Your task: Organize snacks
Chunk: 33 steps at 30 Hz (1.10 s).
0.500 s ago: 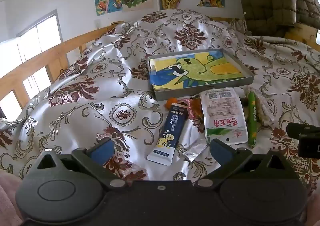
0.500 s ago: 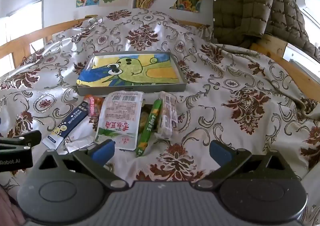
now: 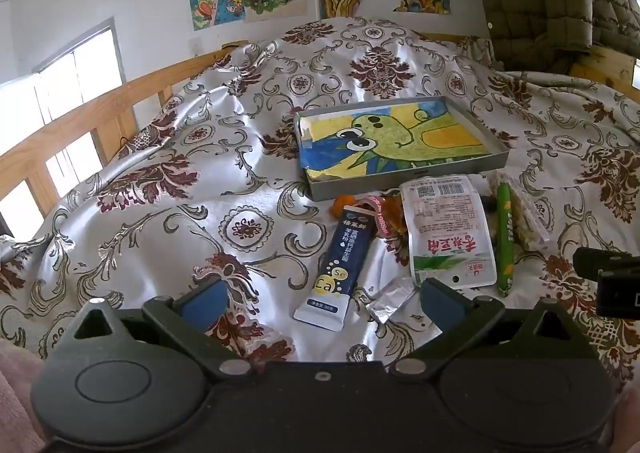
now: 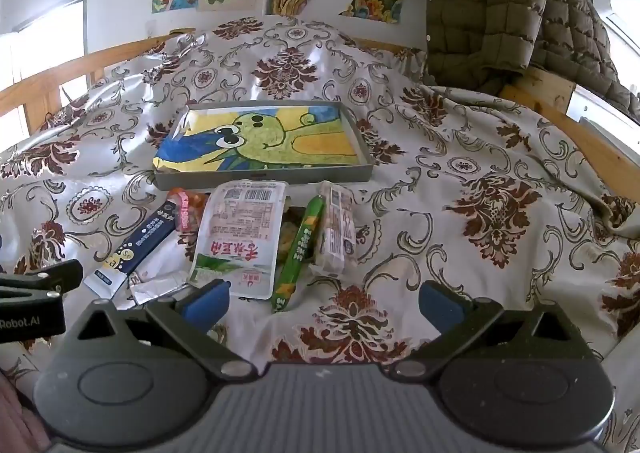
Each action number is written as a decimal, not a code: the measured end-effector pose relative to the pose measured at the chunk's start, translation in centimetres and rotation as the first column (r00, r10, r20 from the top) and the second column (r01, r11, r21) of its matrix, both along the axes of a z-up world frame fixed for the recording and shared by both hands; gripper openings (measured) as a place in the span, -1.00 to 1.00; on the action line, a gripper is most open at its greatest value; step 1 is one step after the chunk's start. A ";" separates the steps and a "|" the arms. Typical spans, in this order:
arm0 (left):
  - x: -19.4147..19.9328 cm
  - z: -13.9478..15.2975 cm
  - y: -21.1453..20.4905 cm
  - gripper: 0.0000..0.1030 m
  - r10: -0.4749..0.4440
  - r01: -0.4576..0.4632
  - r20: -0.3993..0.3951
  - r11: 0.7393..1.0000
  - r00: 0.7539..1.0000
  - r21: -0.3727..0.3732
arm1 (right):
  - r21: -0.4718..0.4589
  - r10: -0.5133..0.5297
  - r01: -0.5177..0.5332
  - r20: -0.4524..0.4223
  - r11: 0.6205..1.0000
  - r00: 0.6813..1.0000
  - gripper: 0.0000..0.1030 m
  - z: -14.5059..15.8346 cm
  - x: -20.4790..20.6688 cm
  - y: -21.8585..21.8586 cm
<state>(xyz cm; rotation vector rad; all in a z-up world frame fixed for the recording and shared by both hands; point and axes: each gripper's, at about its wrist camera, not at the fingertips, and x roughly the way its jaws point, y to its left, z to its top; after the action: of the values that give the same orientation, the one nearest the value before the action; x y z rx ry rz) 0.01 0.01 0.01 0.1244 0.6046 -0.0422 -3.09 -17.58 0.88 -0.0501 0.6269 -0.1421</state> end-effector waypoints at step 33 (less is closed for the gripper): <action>0.0 0.0 0.0 0.99 0.000 0.000 -0.004 1.000 1.000 0.002 | 0.002 0.001 -0.001 -0.009 1.000 1.000 1.00 -0.1 0.0 0.2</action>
<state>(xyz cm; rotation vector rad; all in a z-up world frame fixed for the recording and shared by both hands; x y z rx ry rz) 0.01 0.01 0.01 0.1264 0.6085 -0.0418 -3.07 -17.36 0.76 -0.0491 0.6361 -0.1405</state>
